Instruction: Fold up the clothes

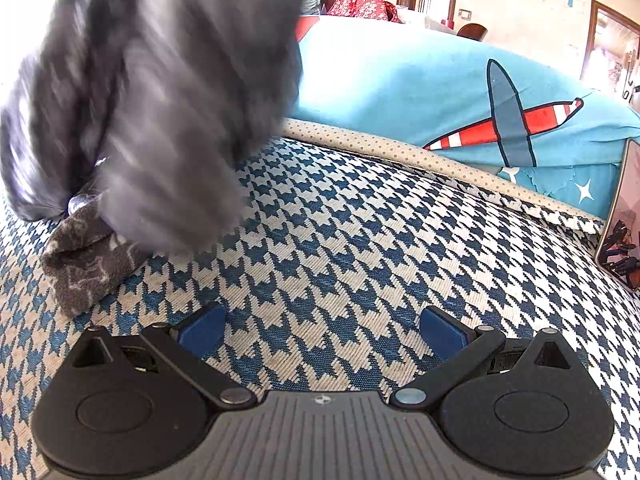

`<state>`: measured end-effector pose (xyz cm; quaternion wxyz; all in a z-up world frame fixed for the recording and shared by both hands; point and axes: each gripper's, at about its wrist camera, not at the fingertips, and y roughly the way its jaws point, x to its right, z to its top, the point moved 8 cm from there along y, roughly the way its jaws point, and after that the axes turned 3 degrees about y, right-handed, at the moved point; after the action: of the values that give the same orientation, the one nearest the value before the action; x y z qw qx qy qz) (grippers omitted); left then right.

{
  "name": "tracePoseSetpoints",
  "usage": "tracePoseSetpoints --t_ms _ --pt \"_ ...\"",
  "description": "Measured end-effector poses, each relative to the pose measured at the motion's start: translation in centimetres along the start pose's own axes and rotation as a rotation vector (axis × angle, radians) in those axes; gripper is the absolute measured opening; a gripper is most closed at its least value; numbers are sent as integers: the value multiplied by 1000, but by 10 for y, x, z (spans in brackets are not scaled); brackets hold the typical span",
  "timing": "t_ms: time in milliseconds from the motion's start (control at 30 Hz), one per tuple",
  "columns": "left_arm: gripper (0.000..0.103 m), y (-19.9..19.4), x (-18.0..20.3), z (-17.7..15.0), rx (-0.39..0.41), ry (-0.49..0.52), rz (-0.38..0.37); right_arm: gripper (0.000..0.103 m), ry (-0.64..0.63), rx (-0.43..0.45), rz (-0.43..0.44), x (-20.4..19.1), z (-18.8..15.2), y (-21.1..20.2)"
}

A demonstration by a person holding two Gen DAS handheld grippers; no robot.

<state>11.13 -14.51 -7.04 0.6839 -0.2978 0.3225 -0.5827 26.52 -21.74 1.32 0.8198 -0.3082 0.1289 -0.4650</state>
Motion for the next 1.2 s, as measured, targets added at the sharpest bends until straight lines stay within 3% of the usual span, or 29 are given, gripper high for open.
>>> tracePoseSetpoints --t_ms 100,167,267,333,500,833,1067,1200 --pt "103 -7 -4 -4 15 -13 17 103 0 0 0 -3 -1 -2" --pt "103 -12 -8 -8 24 -24 30 103 2 0 2 30 -4 6" --pt "103 -19 -12 -11 34 -53 24 103 3 0 1 30 -12 9" --pt "103 -36 -57 -12 41 -68 18 103 3 0 1 32 -15 2" --pt "103 -45 -62 -19 44 -87 22 103 3 1 1 28 -15 -2" --pt "103 -46 -102 16 42 -112 34 103 2 1 1 27 -5 13" --pt "103 -53 -106 9 41 -97 41 103 3 0 1 26 1 23" --pt "103 -24 -124 26 42 -108 27 103 2 0 0 28 0 19"
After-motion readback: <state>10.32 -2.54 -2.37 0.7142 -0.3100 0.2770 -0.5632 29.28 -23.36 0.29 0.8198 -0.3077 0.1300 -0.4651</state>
